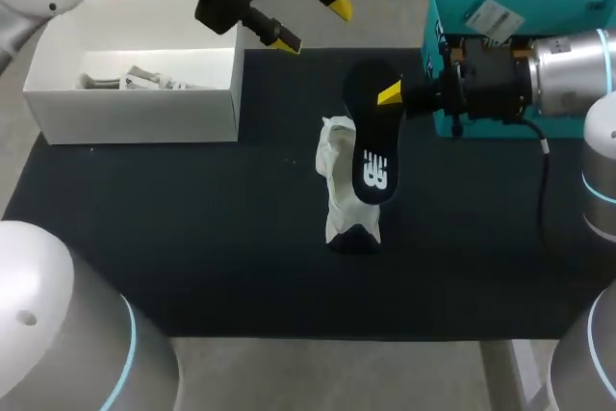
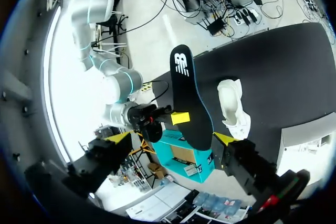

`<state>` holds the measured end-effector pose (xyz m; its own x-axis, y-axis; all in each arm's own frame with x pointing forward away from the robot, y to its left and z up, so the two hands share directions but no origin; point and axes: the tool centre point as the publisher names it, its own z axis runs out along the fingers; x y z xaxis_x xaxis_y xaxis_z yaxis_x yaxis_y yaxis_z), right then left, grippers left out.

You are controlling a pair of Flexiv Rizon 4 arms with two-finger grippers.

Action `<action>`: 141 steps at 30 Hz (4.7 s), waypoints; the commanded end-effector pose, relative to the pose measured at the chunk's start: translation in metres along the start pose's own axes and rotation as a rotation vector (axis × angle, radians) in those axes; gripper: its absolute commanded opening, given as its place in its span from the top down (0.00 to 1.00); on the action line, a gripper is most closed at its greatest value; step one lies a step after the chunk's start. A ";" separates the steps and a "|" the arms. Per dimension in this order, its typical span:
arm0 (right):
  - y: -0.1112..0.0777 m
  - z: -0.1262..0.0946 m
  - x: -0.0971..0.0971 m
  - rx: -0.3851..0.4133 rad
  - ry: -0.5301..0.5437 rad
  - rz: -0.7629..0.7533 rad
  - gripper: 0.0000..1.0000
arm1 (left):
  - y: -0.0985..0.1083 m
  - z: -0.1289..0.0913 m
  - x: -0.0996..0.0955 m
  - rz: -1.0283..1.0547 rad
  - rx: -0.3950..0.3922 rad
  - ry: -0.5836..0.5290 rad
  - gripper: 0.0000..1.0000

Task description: Take the shoe out of the shoebox, open the shoe tongue, remove and reinsert the insole, then place the shoe into the shoebox

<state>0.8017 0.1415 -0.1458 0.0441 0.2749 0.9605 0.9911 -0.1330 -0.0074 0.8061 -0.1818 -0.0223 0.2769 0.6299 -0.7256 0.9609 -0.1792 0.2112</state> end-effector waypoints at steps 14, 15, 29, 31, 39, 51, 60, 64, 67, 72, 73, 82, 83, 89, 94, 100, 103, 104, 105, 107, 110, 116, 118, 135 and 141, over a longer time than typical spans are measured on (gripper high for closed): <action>-0.001 -0.006 0.032 -0.040 0.211 -0.085 1.00 | -0.004 0.018 0.016 0.056 -0.188 -0.602 0.00; -0.001 -0.006 0.034 -0.044 0.216 -0.086 1.00 | -0.005 0.021 0.018 0.070 -0.182 -0.601 0.00; -0.001 -0.007 0.045 -0.032 0.261 -0.099 1.00 | -0.019 0.052 0.031 -0.001 -0.165 -0.588 0.00; -0.002 -0.005 0.045 -0.028 0.265 -0.100 1.00 | -0.019 0.057 0.028 -0.005 -0.173 -0.606 0.00; -0.007 -0.001 0.046 -0.016 0.289 -0.098 1.00 | -0.017 0.071 0.021 0.002 -0.194 -0.634 0.50; -0.013 0.001 0.042 -0.017 0.306 -0.092 1.00 | -0.017 0.085 0.022 0.018 -0.217 -0.611 0.69; -0.016 -0.002 0.041 -0.026 0.314 -0.094 1.00 | -0.015 0.092 0.019 0.022 -0.222 -0.608 0.92; -0.016 -0.002 0.040 -0.026 0.321 -0.095 1.00 | -0.016 0.095 0.023 0.017 -0.226 -0.596 1.00; -0.017 -0.002 0.041 -0.023 0.326 -0.095 1.00 | -0.016 0.096 0.025 0.017 -0.226 -0.591 1.00; -0.019 -0.003 0.039 -0.022 0.330 -0.089 1.00 | -0.019 0.098 0.027 0.015 -0.220 -0.580 1.00; -0.020 -0.004 0.039 -0.024 0.329 -0.089 1.00 | -0.019 0.098 0.028 0.012 -0.217 -0.577 1.00; -0.021 -0.013 0.034 -0.055 0.292 -0.081 0.00 | -0.022 0.093 0.037 -0.081 -0.225 -0.581 1.00; -0.021 -0.014 0.032 -0.063 0.288 -0.078 0.00 | -0.022 0.092 0.038 -0.086 -0.224 -0.579 1.00; -0.021 -0.032 0.023 -0.086 0.191 -0.054 0.00 | -0.028 0.088 0.045 -0.121 -0.212 -0.570 1.00; -0.027 -0.054 0.008 0.001 0.000 -0.038 0.00 | -0.034 0.086 0.051 -0.151 -0.198 -0.563 1.00; -0.035 -0.070 -0.013 0.130 -0.174 0.036 0.00 | -0.040 0.082 0.056 -0.202 -0.196 -0.574 1.00; -0.035 -0.070 -0.013 0.130 -0.174 0.036 0.00 | -0.045 0.081 0.058 -0.226 -0.198 -0.579 1.00; -0.035 -0.070 -0.013 0.130 -0.174 0.036 0.00 | -0.046 0.081 0.059 -0.234 -0.200 -0.581 1.00; -0.035 -0.070 -0.013 0.130 -0.174 0.036 0.00 | -0.047 0.080 0.059 -0.247 -0.206 -0.586 1.00; -0.035 -0.070 -0.013 0.130 -0.174 0.036 0.00 | -0.049 0.080 0.060 -0.272 -0.217 -0.593 1.00; -0.035 -0.070 -0.013 0.130 -0.174 0.036 0.00 | -0.053 0.080 0.059 -0.323 -0.249 -0.616 1.00; -0.035 -0.070 -0.013 0.130 -0.174 0.036 0.00 | -0.060 0.079 0.051 -0.395 -0.292 -0.668 1.00; -0.035 -0.070 -0.013 0.130 -0.174 0.036 0.00 | -0.062 0.080 0.049 -0.396 -0.281 -0.670 1.00; -0.038 -0.149 -0.076 -0.017 -0.451 0.044 0.00 | -0.074 0.075 0.055 -0.419 -0.220 -0.651 1.00; -0.037 -0.181 -0.064 -0.135 -0.482 0.035 0.00 | -0.077 0.074 0.059 -0.434 -0.219 -0.647 1.00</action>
<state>0.7693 -0.0280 -0.1775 0.1659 0.6652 0.7280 0.9791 -0.1992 -0.0411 0.7528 -0.1905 -0.1298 -0.1097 0.0330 -0.9934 0.9796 0.1731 -0.1024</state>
